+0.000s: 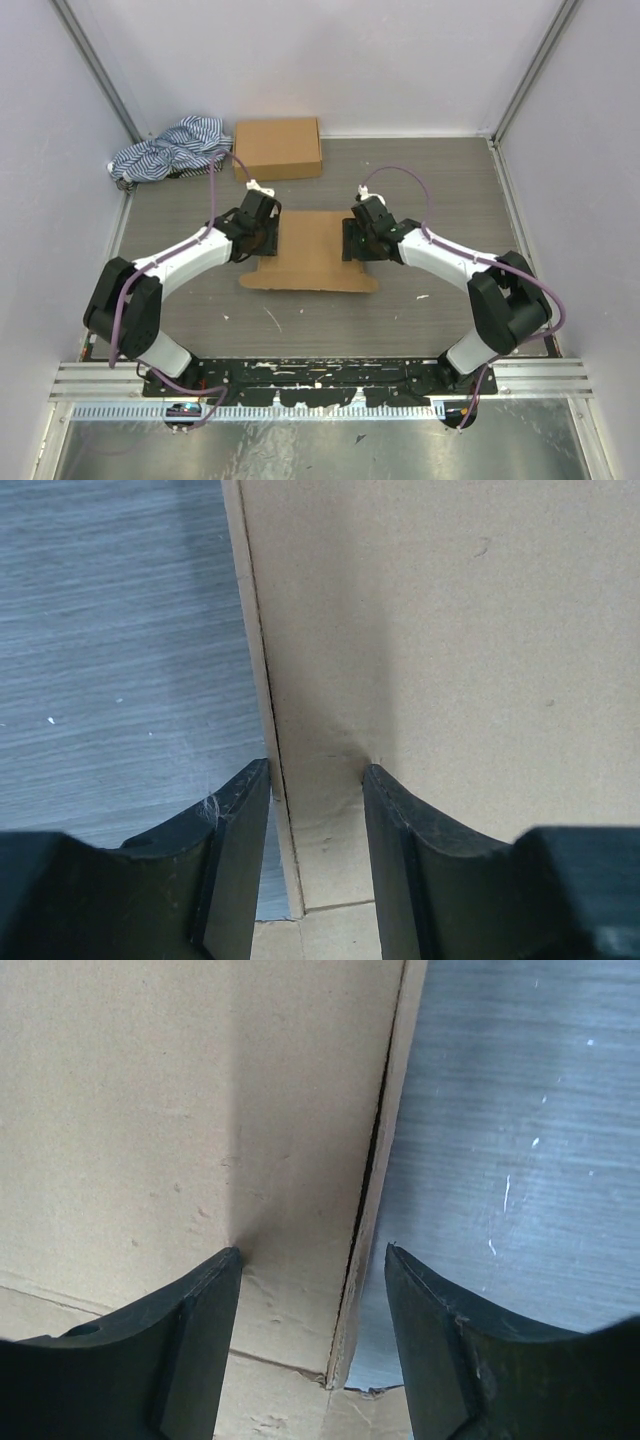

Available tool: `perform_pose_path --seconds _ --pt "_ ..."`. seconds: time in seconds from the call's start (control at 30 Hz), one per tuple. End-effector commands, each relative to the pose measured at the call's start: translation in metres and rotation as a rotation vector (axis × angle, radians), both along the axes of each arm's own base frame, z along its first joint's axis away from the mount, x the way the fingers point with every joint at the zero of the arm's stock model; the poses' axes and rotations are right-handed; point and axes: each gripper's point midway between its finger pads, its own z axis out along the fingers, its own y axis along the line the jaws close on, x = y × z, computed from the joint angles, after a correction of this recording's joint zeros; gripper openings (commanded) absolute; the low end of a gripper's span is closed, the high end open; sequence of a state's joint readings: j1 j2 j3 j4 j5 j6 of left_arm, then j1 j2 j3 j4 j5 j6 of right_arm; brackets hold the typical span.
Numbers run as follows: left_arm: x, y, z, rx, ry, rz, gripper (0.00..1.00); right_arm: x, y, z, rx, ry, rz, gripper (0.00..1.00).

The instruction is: Fold the paper box

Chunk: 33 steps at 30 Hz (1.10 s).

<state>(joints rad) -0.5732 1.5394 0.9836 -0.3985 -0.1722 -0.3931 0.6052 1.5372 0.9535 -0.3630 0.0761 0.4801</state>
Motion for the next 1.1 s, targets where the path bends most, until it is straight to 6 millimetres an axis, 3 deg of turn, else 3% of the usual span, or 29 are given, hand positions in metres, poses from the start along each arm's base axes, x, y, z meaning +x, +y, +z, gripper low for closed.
perform_pose_path --seconds 0.0,0.2,0.27,0.43,0.5,0.53,0.67,0.73,0.87,1.07 --pt "0.007 -0.012 0.004 -0.005 0.000 -0.029 0.49 0.034 0.023 0.022 0.071 -0.080 0.025 0.64" --pt "0.022 -0.008 0.034 0.025 -0.056 0.006 0.52 0.052 0.021 0.047 0.048 -0.130 0.002 0.63" --pt "0.021 -0.002 0.050 0.030 -0.088 0.017 0.57 0.052 0.012 0.060 0.033 -0.161 -0.027 0.68" --pt "0.003 0.015 0.082 -0.016 -0.159 0.068 0.79 0.039 -0.019 0.097 0.015 -0.253 -0.118 0.76" --pt "-0.011 0.018 0.089 -0.079 -0.180 0.073 0.84 0.026 -0.025 0.105 0.042 -0.271 -0.121 0.90" --pt "-0.021 0.019 0.088 -0.112 -0.180 0.074 0.84 0.014 -0.021 0.104 0.080 -0.254 -0.084 0.99" --pt "-0.051 0.018 0.067 -0.221 -0.157 0.052 0.82 -0.029 -0.007 0.073 0.189 -0.150 0.056 1.00" --pt "-0.060 0.021 0.051 -0.239 -0.157 0.062 0.80 -0.040 -0.007 0.059 0.220 -0.142 0.068 1.00" --pt "-0.065 0.022 0.039 -0.242 -0.143 0.051 0.77 -0.049 -0.010 0.046 0.222 -0.147 0.071 1.00" --pt "-0.066 0.022 0.029 -0.217 -0.123 0.031 0.75 -0.050 -0.009 0.043 0.211 -0.156 0.088 0.99"
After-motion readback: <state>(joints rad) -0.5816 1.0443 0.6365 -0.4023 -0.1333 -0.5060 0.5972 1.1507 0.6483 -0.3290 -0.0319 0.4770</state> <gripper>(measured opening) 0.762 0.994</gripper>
